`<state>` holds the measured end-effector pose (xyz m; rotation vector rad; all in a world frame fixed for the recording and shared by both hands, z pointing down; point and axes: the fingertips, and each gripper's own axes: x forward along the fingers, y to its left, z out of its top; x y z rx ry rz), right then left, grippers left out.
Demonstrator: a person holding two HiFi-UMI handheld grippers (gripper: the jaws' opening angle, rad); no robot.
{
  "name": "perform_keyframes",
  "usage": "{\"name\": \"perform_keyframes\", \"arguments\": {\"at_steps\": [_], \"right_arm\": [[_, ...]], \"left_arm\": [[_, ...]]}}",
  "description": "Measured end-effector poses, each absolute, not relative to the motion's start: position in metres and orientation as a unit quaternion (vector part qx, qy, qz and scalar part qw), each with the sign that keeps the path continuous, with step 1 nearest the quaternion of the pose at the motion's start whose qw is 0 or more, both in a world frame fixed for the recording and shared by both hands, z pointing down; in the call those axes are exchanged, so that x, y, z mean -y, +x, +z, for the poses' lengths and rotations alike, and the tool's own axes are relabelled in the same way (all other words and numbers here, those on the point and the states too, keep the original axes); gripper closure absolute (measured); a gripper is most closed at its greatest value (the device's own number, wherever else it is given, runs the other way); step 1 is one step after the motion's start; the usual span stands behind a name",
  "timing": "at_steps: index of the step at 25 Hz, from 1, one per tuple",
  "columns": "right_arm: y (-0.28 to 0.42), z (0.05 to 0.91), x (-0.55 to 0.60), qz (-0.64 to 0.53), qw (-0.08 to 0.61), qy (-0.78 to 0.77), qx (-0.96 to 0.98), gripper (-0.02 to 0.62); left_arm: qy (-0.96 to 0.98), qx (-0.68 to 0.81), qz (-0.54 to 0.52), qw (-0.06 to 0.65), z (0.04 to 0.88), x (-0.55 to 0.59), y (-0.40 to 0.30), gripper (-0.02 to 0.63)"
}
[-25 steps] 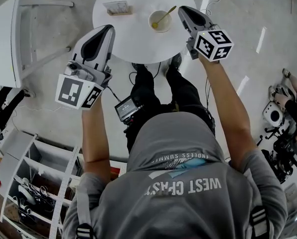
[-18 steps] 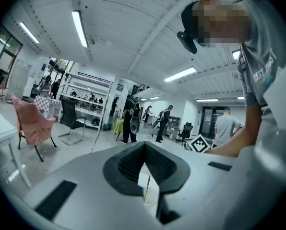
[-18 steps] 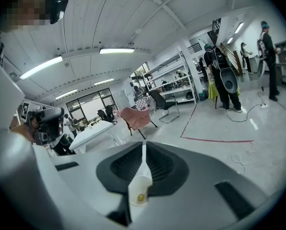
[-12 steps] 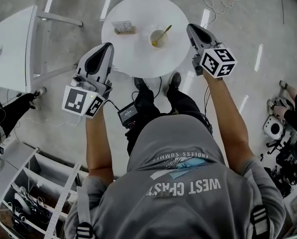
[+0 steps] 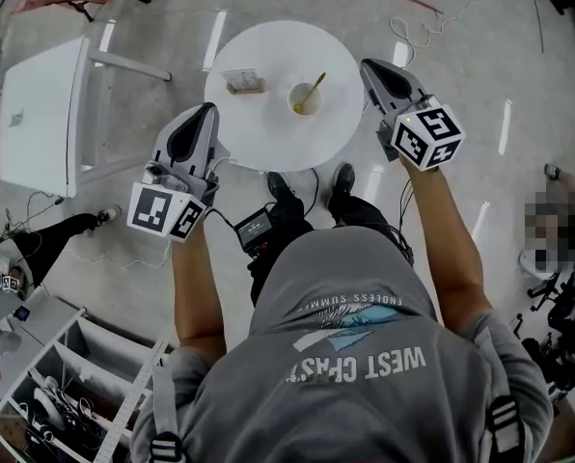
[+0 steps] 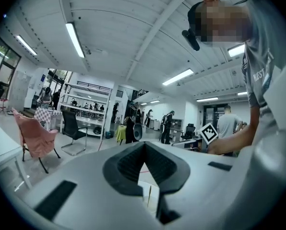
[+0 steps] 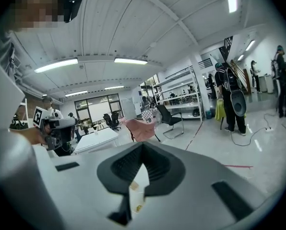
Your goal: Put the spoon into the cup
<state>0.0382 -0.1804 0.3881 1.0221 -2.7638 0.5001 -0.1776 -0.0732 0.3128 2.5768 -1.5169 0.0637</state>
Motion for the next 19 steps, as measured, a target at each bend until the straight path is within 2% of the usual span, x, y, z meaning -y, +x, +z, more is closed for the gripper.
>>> {"name": "perform_keyframes", "arguments": {"at_steps": [13,19], "right_arm": [[0.079,0.389,0.157,0.181,0.083,0.362,0.910,0.595],[0.071,0.384,0.160,0.186,0.084,0.359,0.911,0.595]], "left_arm": [[0.857,0.510,0.019,0.073,0.307,0.058,-0.175,0.603],[0.853,0.514,0.026,0.085,0.309,0.059,-0.181,0.603]]}}
